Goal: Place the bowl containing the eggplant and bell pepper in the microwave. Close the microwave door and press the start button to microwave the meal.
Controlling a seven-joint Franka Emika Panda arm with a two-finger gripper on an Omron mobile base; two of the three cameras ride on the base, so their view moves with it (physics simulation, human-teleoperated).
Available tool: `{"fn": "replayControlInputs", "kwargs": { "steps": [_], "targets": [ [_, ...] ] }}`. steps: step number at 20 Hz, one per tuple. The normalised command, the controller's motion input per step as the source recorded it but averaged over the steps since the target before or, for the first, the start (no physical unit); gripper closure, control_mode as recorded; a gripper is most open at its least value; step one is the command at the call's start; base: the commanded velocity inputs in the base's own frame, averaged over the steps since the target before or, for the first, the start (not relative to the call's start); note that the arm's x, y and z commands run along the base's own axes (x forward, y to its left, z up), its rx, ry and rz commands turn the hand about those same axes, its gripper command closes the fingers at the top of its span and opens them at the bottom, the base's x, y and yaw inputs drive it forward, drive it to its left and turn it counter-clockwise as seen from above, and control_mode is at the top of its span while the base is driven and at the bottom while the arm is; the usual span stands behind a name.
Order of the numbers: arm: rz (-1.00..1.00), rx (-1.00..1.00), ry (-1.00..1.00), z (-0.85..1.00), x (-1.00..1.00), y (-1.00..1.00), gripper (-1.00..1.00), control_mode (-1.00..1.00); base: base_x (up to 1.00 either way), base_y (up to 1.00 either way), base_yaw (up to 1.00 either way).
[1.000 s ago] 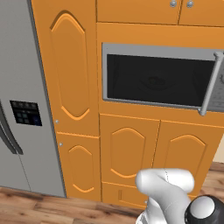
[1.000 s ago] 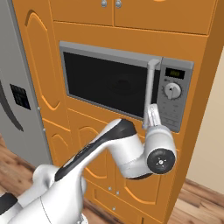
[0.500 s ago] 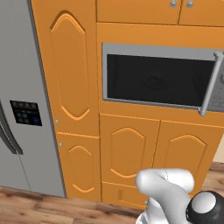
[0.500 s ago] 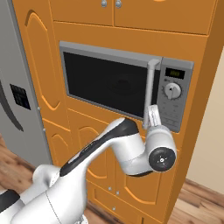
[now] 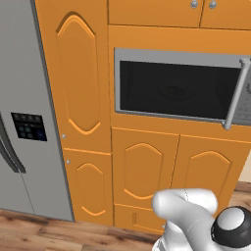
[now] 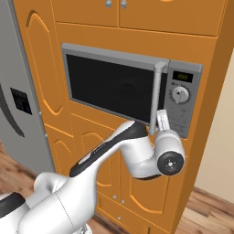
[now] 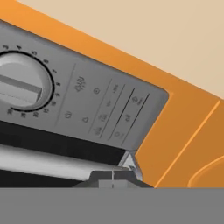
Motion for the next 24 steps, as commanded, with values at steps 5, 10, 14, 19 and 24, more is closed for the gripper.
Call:
{"fn": "replayControlInputs", "kwargs": {
  "steps": [5, 10, 14, 19, 24],
  "targets": [
    [0.00, 0.01, 0.00, -0.06, 0.17, -0.20, 1.00, -1.00, 0.00, 0.00, 0.00],
    [0.00, 0.01, 0.00, -0.08, 0.18, -0.19, 1.00, -1.00, 0.00, 0.00, 0.00],
    [0.00, 0.00, 0.00, -0.12, 0.18, -0.16, 1.00, -1.00, 0.00, 0.00, 0.00],
    [0.00, 0.00, 0.00, -0.12, 0.20, -0.15, 1.00, -1.00, 0.00, 0.00, 0.00],
    [0.00, 0.00, 0.00, -0.12, 0.22, -0.14, 1.00, -1.00, 0.00, 0.00, 0.00]
  ]
}}
